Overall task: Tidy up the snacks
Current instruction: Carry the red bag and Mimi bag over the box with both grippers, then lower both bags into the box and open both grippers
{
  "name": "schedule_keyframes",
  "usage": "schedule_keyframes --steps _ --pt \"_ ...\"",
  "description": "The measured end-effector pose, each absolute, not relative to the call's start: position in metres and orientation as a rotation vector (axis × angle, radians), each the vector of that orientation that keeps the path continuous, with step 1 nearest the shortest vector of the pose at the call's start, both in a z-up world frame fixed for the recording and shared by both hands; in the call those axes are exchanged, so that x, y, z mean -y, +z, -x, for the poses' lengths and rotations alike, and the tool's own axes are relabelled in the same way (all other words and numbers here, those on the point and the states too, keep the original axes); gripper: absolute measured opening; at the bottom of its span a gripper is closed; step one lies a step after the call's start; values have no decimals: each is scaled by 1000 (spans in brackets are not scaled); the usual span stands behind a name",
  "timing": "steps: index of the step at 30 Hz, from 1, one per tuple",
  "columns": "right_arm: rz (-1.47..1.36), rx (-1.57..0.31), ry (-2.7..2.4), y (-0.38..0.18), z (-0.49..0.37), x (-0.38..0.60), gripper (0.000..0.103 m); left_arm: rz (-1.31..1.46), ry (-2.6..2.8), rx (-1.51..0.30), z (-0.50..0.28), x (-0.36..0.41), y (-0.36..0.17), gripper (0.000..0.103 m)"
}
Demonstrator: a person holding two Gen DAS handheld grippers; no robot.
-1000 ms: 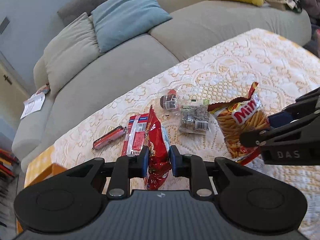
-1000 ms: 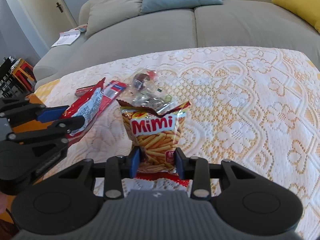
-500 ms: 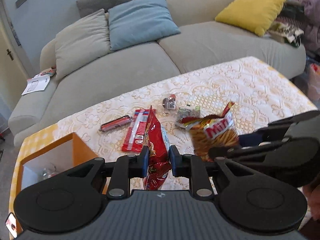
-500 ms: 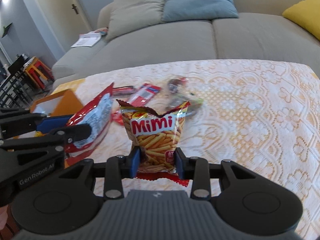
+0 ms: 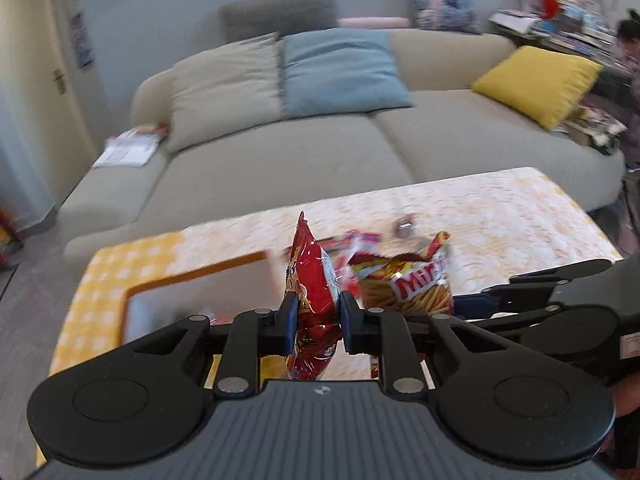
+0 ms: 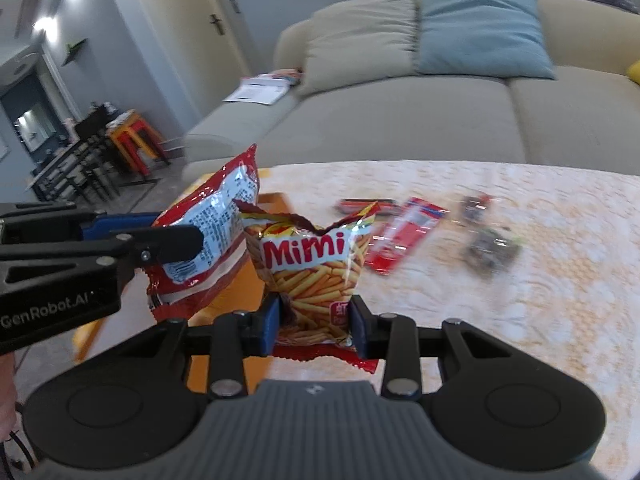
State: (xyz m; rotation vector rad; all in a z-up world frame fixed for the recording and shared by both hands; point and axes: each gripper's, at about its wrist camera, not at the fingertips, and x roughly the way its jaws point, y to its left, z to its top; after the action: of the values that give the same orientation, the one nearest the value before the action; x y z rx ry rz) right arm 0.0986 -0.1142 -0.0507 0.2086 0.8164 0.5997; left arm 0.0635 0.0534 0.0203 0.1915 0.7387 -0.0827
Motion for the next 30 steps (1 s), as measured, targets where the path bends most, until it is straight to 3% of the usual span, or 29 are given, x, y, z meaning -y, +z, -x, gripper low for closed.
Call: schedule_keyframes --steps 9,17,30 --pt "-316 -926 825 -41 -90 48 35 -143 5 -926 -62 -119 17 24" --pt "-201 -1089 868 -61 -79 4 35 -130 35 -1163 -78 -151 -21 24" --pt "-47 -1138 871 -75 -88 -27 33 -167 16 -1353 -109 -170 -58 23"
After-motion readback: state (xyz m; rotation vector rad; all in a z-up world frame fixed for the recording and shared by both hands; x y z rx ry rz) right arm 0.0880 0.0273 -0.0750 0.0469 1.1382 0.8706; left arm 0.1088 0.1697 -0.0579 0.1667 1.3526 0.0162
